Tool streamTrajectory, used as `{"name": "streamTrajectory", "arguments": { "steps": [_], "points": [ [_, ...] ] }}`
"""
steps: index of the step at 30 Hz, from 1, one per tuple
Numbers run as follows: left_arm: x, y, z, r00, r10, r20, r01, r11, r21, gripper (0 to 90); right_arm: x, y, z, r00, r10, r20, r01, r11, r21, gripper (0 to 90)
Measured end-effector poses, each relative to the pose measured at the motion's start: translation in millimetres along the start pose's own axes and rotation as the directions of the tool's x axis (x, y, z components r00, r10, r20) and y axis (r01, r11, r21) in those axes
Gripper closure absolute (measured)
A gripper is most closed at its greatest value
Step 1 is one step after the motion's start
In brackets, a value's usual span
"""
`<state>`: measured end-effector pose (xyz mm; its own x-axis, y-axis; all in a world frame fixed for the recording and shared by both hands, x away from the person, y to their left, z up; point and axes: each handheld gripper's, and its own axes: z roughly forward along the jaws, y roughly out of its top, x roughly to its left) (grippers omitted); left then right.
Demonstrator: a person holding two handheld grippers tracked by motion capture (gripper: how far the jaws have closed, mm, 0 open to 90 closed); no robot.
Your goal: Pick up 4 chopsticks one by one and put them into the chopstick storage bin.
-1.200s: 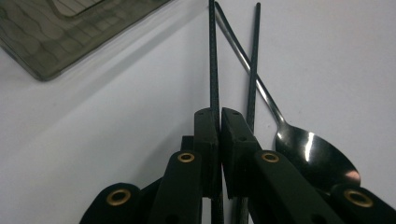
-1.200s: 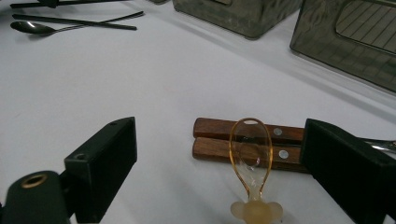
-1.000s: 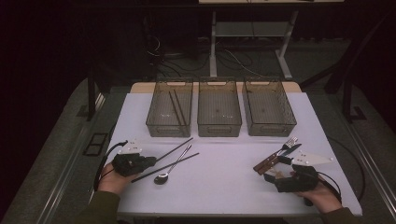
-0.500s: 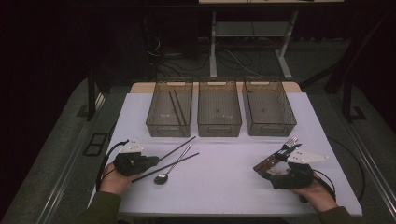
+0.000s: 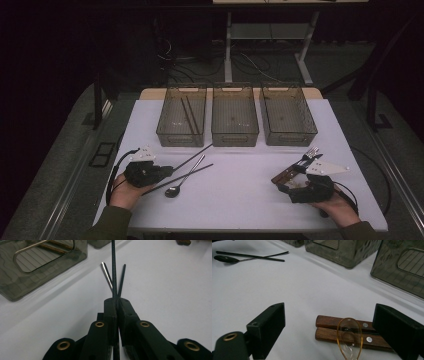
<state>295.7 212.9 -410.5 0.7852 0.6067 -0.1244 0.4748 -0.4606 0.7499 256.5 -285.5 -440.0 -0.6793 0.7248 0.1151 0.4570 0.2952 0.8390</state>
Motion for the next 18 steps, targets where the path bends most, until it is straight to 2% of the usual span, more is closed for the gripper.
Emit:
{"name": "streamTrajectory", "arguments": {
  "steps": [18],
  "points": [
    [-1.6,20.2,-1.5,0.9992,-0.033,-0.021,0.031,0.9972,-0.067,85.1,-0.3,-0.4,0.3,1.0,0.005,0.003,-0.005,1.0,0.002,11.0]
  ]
}}
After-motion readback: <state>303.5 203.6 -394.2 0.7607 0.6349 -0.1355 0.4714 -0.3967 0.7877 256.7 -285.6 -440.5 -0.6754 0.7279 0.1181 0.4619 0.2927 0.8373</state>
